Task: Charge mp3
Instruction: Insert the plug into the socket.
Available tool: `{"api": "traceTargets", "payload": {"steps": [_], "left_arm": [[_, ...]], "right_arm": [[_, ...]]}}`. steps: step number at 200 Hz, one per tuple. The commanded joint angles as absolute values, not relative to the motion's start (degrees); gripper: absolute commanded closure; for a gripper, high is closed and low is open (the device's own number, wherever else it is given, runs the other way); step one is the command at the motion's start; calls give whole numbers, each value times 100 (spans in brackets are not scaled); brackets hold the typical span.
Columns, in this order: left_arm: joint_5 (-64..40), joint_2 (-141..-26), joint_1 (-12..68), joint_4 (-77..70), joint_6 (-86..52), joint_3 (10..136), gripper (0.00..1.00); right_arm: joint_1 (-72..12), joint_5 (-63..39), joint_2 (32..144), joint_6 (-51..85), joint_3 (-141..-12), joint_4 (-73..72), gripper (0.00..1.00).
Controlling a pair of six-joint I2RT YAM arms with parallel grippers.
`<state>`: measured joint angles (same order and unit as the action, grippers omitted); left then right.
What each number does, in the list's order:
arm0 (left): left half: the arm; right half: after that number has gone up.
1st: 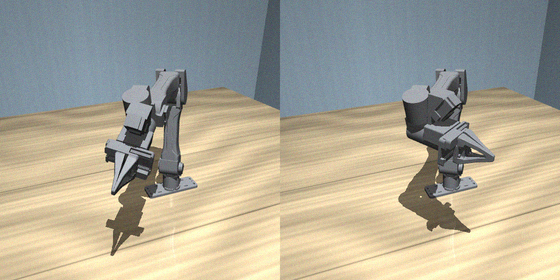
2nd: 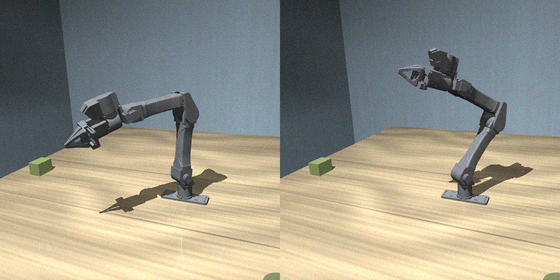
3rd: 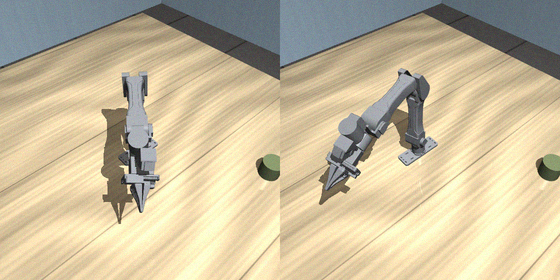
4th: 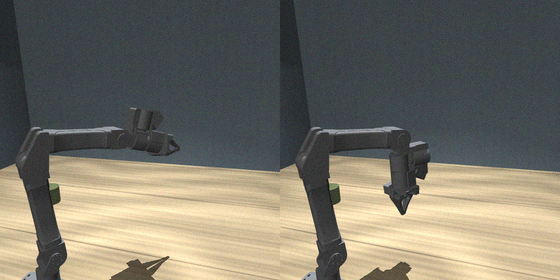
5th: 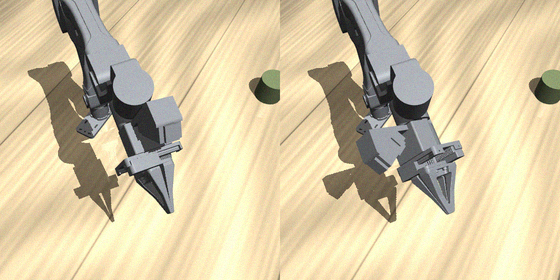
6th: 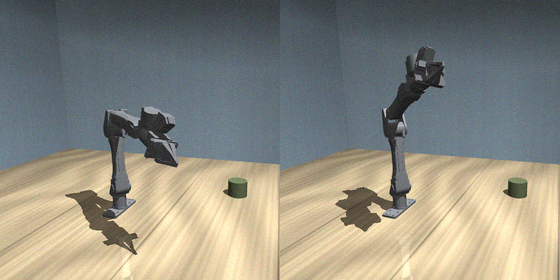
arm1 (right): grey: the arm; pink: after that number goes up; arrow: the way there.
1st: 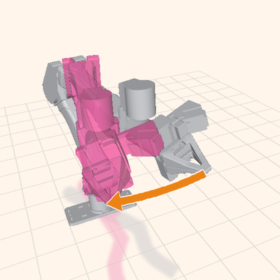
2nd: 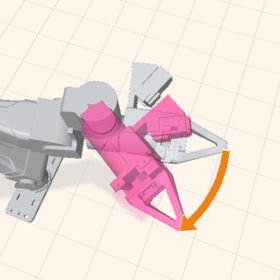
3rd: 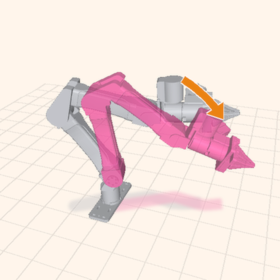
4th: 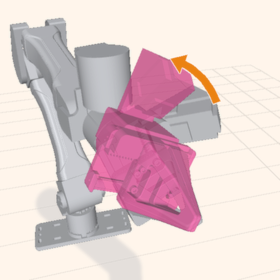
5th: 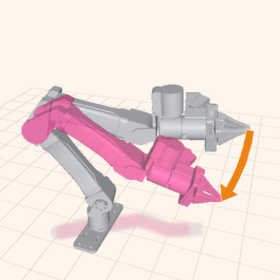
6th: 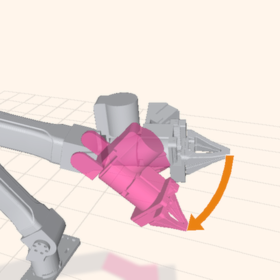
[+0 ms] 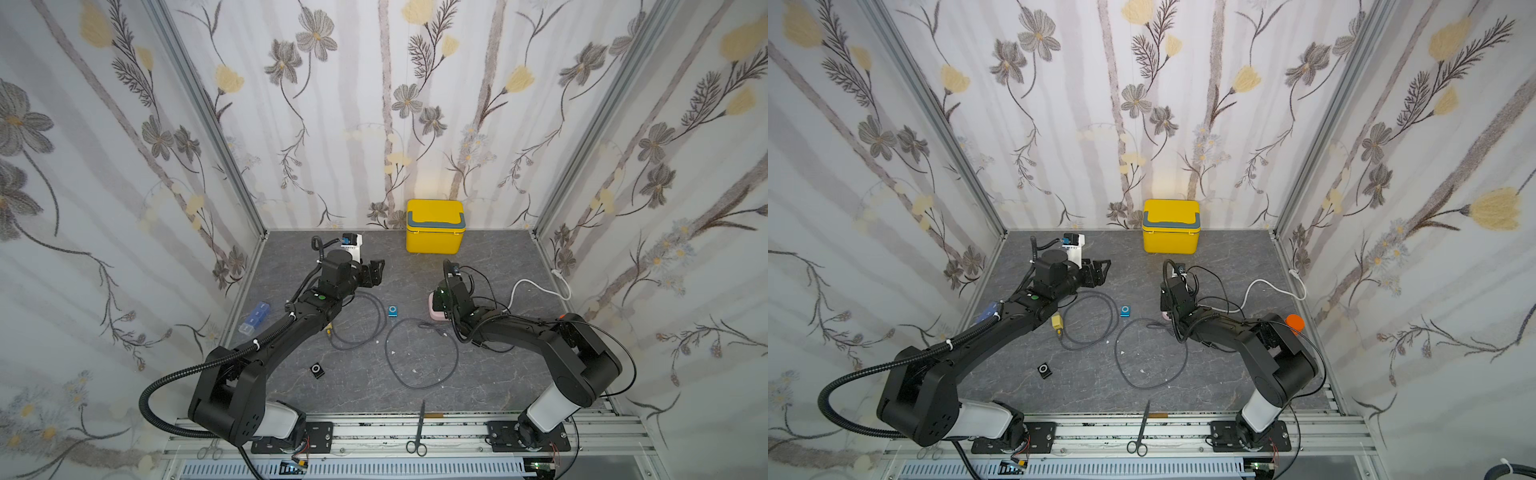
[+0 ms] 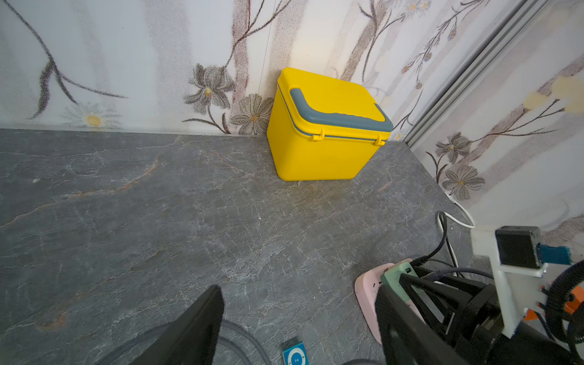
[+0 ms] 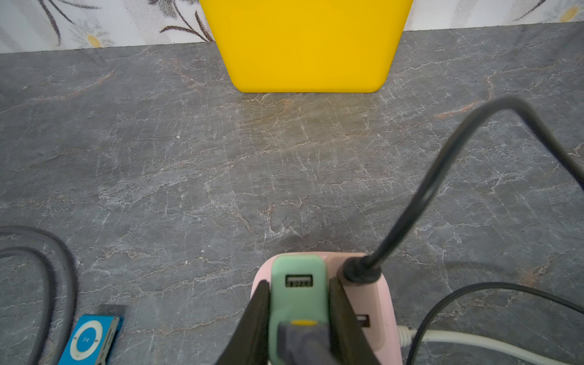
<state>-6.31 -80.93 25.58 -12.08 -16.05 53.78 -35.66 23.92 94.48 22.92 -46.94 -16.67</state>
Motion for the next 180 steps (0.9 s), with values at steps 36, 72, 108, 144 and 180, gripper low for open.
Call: {"api": "traceTargets", "payload": {"steps": [36,72,108,144,180], "left_arm": [[-711,-8178,2564,-1323,-1543,5449,21],[-762,-8259,2561,-1320,-1547,5482,21],[-766,-8279,2565,-1300,-1551,5502,21],[-760,-8253,2566,-1291,-1554,5502,21],[-759,-8237,2563,-1306,-1538,5501,21]], "right_arm": [[-3566,2488,9312,2311,-4702,-1938,100],[-3568,2523,9262,2238,-4677,-2037,100],[-3569,2497,9445,2232,-4713,-1970,100],[-3569,2557,9524,2231,-4721,-1971,100],[-3566,2609,9528,2224,-4717,-2030,100]]}}
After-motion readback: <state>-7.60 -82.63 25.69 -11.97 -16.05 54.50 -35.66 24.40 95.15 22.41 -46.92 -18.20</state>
